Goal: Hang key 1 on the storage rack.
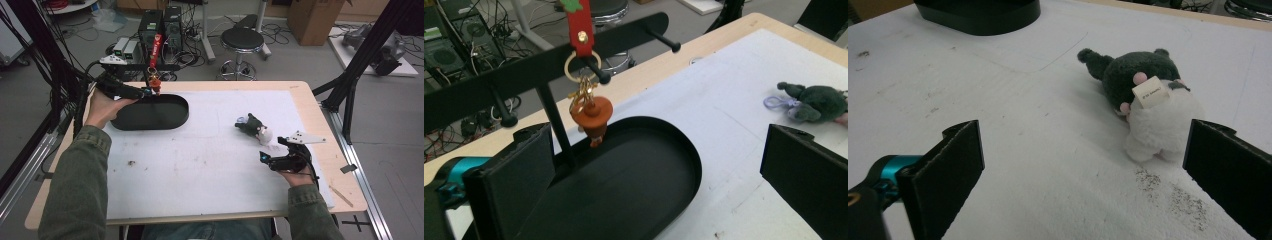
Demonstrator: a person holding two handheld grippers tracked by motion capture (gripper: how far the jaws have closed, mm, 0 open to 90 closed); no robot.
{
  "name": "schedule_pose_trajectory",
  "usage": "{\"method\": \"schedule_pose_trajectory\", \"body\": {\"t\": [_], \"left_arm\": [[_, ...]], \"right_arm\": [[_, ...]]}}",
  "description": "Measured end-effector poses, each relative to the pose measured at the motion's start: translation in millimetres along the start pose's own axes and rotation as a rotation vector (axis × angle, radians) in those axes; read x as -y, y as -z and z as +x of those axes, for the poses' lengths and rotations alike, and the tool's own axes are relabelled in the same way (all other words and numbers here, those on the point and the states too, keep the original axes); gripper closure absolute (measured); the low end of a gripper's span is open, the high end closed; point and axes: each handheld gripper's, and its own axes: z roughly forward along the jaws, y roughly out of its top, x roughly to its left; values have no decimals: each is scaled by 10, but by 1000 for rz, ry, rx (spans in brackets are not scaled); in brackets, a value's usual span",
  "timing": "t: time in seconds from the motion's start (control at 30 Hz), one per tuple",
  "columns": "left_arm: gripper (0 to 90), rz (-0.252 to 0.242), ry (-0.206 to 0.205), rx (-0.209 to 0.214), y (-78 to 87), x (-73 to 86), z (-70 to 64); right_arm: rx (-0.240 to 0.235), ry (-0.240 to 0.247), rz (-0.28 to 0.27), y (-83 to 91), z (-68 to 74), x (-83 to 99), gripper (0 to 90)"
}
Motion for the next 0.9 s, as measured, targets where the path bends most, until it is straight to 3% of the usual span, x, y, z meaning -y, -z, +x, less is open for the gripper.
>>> {"method": "schedule_pose_trajectory", "body": {"t": [0.43, 0.73, 0.9], "left_arm": [[17, 16, -48, 7, 114, 191, -170], [17, 15, -50, 7, 162, 416, -250], [17, 45, -31, 23, 148, 606, -262]], "right_arm": [[1, 3, -4, 8, -7, 0, 21], [1, 3, -4, 7, -3, -1, 21], [5, 7, -3, 5, -2, 0, 22]]}}
